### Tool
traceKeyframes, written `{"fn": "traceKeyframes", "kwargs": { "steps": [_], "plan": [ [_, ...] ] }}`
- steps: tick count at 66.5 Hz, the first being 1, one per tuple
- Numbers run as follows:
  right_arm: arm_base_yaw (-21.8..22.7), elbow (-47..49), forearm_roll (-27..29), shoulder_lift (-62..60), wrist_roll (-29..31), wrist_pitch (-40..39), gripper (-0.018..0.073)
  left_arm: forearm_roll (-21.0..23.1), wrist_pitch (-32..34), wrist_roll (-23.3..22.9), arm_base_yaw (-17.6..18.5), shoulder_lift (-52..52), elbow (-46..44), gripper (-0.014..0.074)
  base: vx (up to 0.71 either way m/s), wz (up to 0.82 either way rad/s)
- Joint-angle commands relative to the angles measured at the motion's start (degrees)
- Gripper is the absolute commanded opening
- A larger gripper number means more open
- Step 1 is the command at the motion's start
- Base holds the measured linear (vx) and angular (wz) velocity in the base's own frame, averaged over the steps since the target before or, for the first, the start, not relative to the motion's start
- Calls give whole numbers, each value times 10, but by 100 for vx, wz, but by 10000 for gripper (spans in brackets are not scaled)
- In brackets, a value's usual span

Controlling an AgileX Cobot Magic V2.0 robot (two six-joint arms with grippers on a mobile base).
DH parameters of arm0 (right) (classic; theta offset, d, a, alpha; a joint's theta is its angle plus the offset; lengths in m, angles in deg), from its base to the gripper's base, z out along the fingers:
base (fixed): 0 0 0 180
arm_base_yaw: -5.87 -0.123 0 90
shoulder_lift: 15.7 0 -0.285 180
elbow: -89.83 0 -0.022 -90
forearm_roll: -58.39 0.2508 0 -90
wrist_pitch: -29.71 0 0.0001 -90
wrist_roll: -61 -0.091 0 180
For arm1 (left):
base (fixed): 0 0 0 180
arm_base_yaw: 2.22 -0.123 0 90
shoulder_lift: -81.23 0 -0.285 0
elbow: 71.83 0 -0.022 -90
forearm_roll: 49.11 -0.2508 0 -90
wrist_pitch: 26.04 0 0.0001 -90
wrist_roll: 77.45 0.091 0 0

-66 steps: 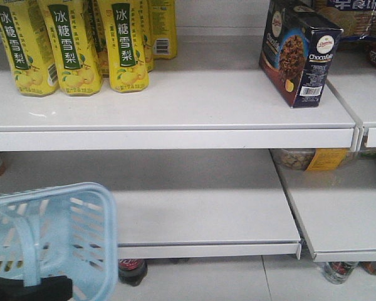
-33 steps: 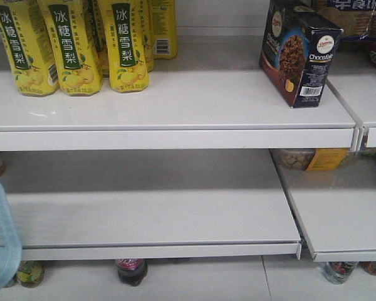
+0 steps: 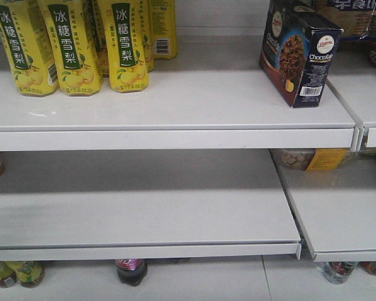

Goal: Left arm holds basket, right arm returns cookies

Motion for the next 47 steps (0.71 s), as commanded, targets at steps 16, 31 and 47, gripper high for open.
{"fn": "traceKeyframes", "kwargs": {
  "steps": [16, 31, 47],
  "plan": [
    [2, 15, -14, 7, 4, -41, -8, -8, 55, 14, 2, -11, -14, -6, 0, 0],
    [2, 15, -14, 7, 4, -41, -8, -18, 63, -18, 24, -11, -14, -6, 0, 0],
    [2, 15, -14, 7, 4, -41, -8, -45, 65, -35, 35, -11, -14, -6, 0, 0]
  ]
}}
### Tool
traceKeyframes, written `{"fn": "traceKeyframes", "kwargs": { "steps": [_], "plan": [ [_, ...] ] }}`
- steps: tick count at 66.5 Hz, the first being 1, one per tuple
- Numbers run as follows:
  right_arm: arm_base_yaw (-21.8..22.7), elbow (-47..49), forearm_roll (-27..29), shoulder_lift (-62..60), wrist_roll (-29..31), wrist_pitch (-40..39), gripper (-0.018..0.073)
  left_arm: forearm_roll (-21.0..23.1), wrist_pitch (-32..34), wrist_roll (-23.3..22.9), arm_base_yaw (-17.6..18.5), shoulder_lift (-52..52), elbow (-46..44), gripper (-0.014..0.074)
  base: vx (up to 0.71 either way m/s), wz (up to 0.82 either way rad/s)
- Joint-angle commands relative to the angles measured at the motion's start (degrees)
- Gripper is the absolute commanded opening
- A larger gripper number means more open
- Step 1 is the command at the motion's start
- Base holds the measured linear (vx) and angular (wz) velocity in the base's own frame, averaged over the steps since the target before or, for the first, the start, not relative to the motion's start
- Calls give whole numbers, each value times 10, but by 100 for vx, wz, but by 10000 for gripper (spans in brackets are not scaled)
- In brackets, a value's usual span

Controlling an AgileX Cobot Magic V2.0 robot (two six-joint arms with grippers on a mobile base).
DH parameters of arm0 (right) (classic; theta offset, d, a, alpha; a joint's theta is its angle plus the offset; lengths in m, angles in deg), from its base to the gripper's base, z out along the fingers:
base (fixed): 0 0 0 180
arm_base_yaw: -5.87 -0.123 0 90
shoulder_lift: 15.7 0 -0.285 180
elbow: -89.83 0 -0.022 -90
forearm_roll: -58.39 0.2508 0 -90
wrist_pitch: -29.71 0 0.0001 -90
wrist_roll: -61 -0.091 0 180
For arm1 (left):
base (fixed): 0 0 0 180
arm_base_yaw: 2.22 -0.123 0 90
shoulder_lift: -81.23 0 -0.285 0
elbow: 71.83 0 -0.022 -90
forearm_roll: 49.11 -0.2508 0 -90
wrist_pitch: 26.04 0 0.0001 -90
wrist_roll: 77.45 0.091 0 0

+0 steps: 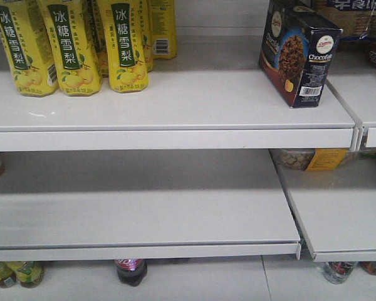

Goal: Left arm holds basket, right arm returns cookies

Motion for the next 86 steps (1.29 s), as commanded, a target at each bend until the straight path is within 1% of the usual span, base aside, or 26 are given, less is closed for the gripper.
{"fn": "traceKeyframes", "kwargs": {
  "steps": [1, 67, 71, 74, 77, 80, 86],
  "plan": [
    [2, 15, -14, 7, 4, -41, -8, -15, 61, 2, 4, -10, -14, -6, 0, 0],
    [3, 15, -14, 7, 4, -41, -8, -15, 58, 2, 4, -10, -15, -6, 0, 0],
    [3, 15, -13, 7, 11, -41, -8, -15, 58, 2, 4, -10, -15, -6, 0, 0],
    [3, 15, -11, 12, 25, -42, -8, -15, 58, 2, 4, -10, -15, -6, 0, 0],
    [3, 15, 4, 16, 44, -49, -8, -15, 58, 2, 4, -10, -15, -6, 0, 0],
    [3, 15, 33, 20, 69, -59, -8, -15, 58, 2, 4, -10, -15, -6, 0, 0],
    [3, 15, 100, 22, 149, -76, -8, -15, 58, 2, 4, -10, -15, -6, 0, 0]
  ]
}}
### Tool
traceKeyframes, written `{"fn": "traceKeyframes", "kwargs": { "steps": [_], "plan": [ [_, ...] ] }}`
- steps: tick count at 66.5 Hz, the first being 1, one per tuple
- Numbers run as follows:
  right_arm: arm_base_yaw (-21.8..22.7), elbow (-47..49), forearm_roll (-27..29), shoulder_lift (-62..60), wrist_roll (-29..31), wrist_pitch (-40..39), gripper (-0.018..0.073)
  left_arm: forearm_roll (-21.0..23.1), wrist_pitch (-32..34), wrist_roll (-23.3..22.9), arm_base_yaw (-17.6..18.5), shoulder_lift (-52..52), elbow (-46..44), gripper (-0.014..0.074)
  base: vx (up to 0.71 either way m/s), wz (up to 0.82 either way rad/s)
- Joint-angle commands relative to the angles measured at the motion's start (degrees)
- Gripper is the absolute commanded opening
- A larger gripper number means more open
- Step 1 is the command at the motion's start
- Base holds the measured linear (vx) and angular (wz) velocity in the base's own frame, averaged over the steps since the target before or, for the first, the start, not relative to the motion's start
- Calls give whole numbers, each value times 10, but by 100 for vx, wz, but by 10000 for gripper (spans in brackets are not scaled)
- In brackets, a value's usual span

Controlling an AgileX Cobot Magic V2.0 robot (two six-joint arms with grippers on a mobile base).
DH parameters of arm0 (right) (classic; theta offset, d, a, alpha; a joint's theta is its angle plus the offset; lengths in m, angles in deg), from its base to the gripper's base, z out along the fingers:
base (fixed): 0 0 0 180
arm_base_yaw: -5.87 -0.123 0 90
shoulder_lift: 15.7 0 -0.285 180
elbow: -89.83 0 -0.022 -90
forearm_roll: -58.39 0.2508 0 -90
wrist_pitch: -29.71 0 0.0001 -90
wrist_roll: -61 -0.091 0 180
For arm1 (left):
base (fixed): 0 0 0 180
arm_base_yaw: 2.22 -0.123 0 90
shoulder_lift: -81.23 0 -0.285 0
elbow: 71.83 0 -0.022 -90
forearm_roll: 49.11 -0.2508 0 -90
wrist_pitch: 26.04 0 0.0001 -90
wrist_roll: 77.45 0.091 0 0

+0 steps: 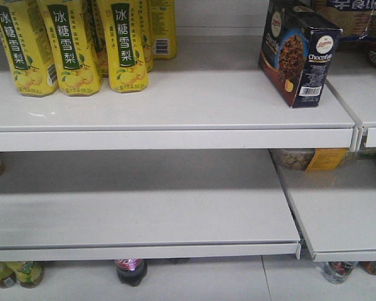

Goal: Left arm holds basket, right arm returns cookies

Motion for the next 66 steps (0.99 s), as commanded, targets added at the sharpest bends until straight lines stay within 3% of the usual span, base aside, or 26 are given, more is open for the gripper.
{"fn": "traceKeyframes", "kwargs": {
  "steps": [1, 6, 11, 16, 23, 44, 52, 66],
  "plan": [
    [4, 15, 66, 12, 94, -63, -8, -11, 58, 5, 3, -10, -15, -6, 0, 0],
    [13, 15, 123, 12, 174, -70, -8, -11, 58, 5, 3, -10, -15, -6, 0, 0],
    [52, 15, 182, 12, 235, -84, -8, -11, 58, 5, 3, -10, -15, -6, 0, 0],
    [108, 15, 222, 12, 254, -94, -8, -11, 58, 5, 3, -10, -15, -6, 0, 0],
    [157, 15, 225, 12, 247, -94, -8, -11, 58, 5, 3, -10, -15, -6, 0, 0],
    [161, -85, 202, -50, 234, -179, -8, -11, 58, 5, 3, -10, -15, -6, 0, 0],
    [162, -155, 201, -78, 232, -252, -8, -11, 58, 5, 3, -9, -15, -6, 0, 0],
    [162, -153, 201, -77, 221, -242, -8, -11, 58, 5, 3, -9, -15, -6, 0, 0]
  ]
}}
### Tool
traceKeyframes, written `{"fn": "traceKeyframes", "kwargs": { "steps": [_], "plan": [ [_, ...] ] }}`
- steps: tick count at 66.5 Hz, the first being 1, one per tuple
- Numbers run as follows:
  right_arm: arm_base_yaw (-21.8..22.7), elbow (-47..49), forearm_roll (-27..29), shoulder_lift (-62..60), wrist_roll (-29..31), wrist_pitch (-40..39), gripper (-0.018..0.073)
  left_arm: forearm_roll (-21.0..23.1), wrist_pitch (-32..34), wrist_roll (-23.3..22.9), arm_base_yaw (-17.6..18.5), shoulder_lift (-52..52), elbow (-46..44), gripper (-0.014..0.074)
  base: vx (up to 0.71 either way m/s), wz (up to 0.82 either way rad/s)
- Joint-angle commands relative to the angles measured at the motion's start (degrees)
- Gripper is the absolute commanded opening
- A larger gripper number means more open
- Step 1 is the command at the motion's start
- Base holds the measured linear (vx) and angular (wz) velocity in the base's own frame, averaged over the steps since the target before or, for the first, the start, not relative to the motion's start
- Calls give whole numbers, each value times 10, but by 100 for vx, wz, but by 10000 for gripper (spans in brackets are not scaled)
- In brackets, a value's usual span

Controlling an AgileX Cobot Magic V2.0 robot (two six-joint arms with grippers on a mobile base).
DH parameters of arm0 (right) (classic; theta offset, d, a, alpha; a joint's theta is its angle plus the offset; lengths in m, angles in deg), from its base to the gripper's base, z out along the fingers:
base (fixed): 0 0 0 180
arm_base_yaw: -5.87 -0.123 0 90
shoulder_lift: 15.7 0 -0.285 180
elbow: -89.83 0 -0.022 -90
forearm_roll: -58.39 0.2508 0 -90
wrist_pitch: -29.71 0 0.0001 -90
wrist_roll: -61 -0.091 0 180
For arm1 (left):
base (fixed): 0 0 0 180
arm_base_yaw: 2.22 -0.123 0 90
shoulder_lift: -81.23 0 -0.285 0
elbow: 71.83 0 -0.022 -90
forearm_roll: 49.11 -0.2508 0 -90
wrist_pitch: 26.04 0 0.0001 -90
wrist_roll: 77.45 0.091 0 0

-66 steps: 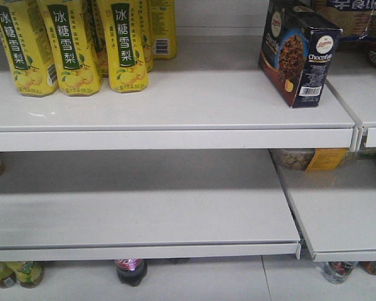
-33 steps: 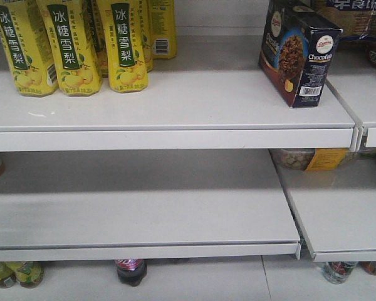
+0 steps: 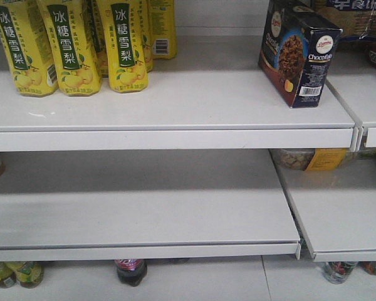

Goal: Left arm holds basket, right arm returns cookies

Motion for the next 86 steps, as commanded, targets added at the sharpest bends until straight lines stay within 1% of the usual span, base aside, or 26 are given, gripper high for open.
{"fn": "traceKeyframes", "kwargs": {
  "steps": [1, 86],
  "plan": [
    [4, -2, -6, -7, 0, -57, -8, -11, 58, 6, 3, -9, -15, -6, 0, 0],
    [4, -2, -6, -7, 0, -57, -8, -11, 58, 6, 3, -9, -15, -6, 0, 0]
  ]
}}
